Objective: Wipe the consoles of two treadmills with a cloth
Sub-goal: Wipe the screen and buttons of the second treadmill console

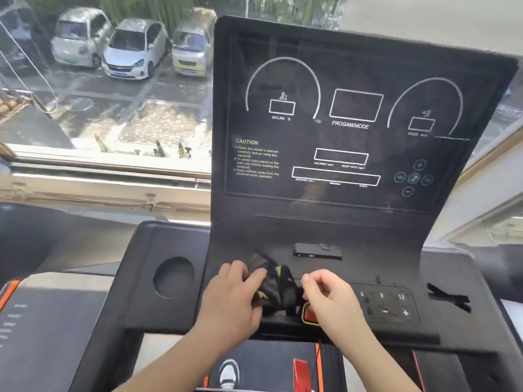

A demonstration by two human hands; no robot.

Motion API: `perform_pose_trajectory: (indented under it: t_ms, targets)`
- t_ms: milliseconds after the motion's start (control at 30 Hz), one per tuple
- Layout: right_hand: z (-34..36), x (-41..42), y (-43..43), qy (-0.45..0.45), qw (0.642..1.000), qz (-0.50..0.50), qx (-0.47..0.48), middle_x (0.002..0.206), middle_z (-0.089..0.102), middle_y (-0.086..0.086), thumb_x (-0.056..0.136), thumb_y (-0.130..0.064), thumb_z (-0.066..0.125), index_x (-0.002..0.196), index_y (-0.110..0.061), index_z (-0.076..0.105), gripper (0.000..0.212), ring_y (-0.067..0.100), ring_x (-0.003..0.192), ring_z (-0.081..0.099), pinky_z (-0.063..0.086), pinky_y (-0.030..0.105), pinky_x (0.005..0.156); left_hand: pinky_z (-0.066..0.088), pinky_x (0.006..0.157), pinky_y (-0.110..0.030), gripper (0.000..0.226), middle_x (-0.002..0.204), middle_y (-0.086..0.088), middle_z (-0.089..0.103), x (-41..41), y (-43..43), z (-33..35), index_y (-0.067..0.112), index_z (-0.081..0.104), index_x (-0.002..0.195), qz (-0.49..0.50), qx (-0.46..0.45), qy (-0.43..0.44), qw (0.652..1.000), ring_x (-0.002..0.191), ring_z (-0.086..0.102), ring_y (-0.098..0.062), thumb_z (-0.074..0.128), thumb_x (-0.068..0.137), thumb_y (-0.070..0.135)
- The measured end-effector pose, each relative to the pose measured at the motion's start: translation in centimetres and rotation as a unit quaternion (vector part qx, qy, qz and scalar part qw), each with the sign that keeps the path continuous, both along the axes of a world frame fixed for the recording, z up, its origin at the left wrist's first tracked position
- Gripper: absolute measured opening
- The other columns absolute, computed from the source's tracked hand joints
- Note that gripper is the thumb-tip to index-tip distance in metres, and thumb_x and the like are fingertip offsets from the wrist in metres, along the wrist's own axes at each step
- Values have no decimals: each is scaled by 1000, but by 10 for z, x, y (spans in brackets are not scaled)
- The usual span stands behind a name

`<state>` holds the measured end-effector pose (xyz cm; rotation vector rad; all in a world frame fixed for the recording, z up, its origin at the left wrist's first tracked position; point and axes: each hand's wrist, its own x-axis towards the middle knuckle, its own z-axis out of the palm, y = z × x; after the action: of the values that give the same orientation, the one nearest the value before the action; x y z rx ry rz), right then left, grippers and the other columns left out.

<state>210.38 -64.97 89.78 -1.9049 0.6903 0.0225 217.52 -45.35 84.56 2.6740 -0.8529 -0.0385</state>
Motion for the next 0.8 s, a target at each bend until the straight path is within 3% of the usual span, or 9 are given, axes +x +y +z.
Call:
perform_pose_trajectory:
  t_ms: [67, 167, 233, 333, 400, 467, 567, 733, 800]
  targets:
    - [-5, -6, -10, -9, 999, -35, -23, 76, 69, 11, 103, -24, 63, 79, -17, 68, 25, 13, 64, 59, 52, 29, 65, 55, 58, -39, 59, 99, 1, 58, 12, 3, 2, 33, 63, 122, -39, 29, -4, 999, 83, 60, -28, 51, 66, 44]
    - [-7, -16, -28, -27, 995, -92, -35, 77, 71, 8, 101, -22, 64, 78, -19, 69, 24, 15, 69, 60, 49, 35, 71, 55, 70, -42, 60, 109, -3, 59, 29, -1, 6, 31, 58, 133, 82, 40, 33, 995, 93, 58, -30, 59, 74, 39]
    - [-3, -26, -43, -48, 987, -140, -60, 79, 72, 1, 101, -18, 65, 83, -23, 70, 19, 12, 74, 63, 50, 32, 75, 54, 67, -43, 61, 103, -8, 59, 21, -14, 7, 23, 62, 131, 141, 35, 46, 988, 87, 56, -34, 67, 71, 34]
    - [0, -41, -75, -85, 965, -216, -122, 110, 68, -2, 101, -14, 64, 107, -22, 70, 12, 11, 97, 63, 50, 35, 92, 51, 56, -42, 56, 92, -9, 56, -5, -41, 5, 18, 68, 117, 120, 14, 50, 991, 77, 54, -35, 64, 64, 34]
    - [1, -49, -104, -81, 956, -248, -134, 130, 59, -3, 103, -18, 62, 129, -18, 65, 26, 14, 112, 56, 42, 32, 97, 49, 54, -40, 54, 92, -7, 54, -13, -60, 4, 19, 68, 114, 72, 34, 35, 996, 77, 55, -33, 61, 63, 35]
    - [3, -56, -135, -40, 962, -238, -129, 149, 51, 0, 106, -28, 57, 147, -17, 55, 43, 18, 132, 50, 36, 30, 104, 50, 58, -40, 51, 99, -5, 54, -18, -81, 11, 21, 65, 119, 65, 59, 45, 995, 87, 57, -31, 61, 70, 35]
    - [-3, -64, -175, 19, 976, -206, -61, 168, 39, 0, 111, -42, 42, 162, -18, 38, 57, 20, 155, 35, 27, 34, 119, 51, 78, -37, 49, 120, -3, 49, -30, -117, 27, 25, 50, 135, 80, 97, 74, 989, 111, 53, -26, 57, 88, 38]
    - [-25, -83, -207, 75, 987, -144, -20, 166, 45, -8, 110, -56, 27, 160, -24, 46, 62, 17, 156, 35, 21, 31, 123, 53, 81, -39, 42, 126, -5, 46, -64, -212, 32, 21, 45, 129, 31, 107, 75, 991, 116, 52, -27, 60, 93, 36]
    - [-25, -88, -220, 76, 989, -126, 4, 161, 51, -9, 109, -61, 23, 154, -27, 54, 65, 16, 153, 40, 23, 31, 121, 57, 69, -40, 47, 117, -8, 55, -73, -259, 28, 17, 54, 121, 20, 119, 66, 991, 104, 60, -28, 74, 82, 34]
